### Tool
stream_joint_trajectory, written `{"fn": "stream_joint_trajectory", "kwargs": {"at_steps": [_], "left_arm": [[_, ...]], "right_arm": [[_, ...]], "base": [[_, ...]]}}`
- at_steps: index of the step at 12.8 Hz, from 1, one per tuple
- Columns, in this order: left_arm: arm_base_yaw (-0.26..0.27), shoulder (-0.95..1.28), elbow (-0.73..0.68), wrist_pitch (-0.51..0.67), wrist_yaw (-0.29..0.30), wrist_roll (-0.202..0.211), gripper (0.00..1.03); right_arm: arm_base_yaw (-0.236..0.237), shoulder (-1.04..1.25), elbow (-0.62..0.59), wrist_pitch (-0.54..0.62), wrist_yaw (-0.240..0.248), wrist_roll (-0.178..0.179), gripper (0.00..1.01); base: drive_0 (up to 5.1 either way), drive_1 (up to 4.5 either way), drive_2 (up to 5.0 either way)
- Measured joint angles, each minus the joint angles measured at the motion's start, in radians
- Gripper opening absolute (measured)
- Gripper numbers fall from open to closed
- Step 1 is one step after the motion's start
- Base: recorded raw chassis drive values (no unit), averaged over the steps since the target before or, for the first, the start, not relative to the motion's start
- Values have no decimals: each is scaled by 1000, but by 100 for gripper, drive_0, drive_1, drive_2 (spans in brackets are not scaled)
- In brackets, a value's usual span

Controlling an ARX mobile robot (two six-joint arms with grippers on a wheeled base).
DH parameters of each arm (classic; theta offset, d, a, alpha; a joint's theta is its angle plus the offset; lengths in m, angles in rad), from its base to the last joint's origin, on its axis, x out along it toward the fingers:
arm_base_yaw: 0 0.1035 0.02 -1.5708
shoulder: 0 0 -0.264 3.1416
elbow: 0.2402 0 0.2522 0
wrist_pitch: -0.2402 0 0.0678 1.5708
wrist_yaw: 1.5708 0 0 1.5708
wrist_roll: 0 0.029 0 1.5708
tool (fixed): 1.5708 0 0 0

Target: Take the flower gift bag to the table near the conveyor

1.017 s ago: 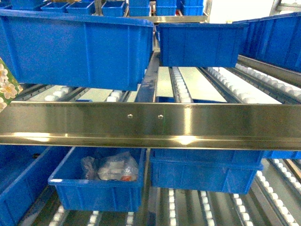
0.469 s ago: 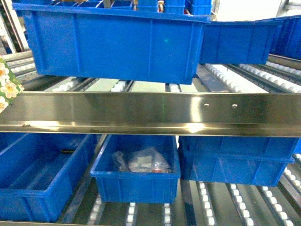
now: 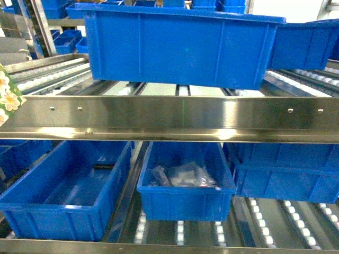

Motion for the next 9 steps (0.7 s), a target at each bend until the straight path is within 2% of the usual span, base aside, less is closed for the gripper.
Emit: {"fn": "stream_joint_trajectory", "kwargs": {"at_steps": [5,9], "left_arm": [[0,0,0,-2,-1,0,2],[0,0,0,-2,0,0,2]], "right_arm": [[0,0,0,1,0,0,3],[0,0,0,-5,0,0,3]], "base": [[-489,140,337],[-485,255,255]]}}
